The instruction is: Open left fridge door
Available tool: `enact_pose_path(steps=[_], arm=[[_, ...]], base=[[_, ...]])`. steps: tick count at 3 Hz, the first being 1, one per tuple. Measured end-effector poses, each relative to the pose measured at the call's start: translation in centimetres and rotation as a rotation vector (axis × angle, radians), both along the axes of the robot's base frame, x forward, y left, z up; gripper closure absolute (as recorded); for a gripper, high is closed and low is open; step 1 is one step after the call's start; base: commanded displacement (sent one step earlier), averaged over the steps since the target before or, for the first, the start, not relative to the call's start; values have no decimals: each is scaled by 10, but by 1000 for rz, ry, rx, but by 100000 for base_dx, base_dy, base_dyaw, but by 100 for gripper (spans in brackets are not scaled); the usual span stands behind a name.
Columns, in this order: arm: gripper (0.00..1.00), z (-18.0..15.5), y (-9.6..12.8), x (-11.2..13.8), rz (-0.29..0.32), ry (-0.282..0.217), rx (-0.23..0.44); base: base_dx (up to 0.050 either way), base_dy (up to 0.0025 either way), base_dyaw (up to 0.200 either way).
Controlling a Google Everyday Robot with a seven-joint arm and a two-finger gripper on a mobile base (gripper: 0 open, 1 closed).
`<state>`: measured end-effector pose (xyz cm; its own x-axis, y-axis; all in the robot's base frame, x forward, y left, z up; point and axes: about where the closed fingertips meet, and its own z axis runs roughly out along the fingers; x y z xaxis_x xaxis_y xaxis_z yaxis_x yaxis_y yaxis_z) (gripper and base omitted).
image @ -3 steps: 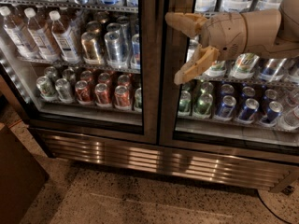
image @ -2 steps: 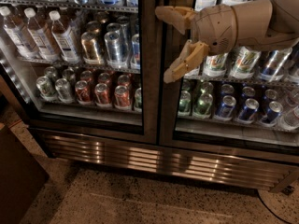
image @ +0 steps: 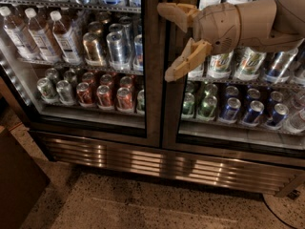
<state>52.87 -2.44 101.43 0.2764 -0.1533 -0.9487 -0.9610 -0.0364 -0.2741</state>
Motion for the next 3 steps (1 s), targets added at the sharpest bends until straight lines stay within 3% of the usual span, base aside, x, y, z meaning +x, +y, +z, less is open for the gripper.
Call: enact_pose_path(steps=[1, 3], arm=[[0, 6, 1, -1, -36, -49, 43], [0, -8, -3, 3, -52, -20, 40]], base=[[0, 0, 0], [0, 0, 0]])
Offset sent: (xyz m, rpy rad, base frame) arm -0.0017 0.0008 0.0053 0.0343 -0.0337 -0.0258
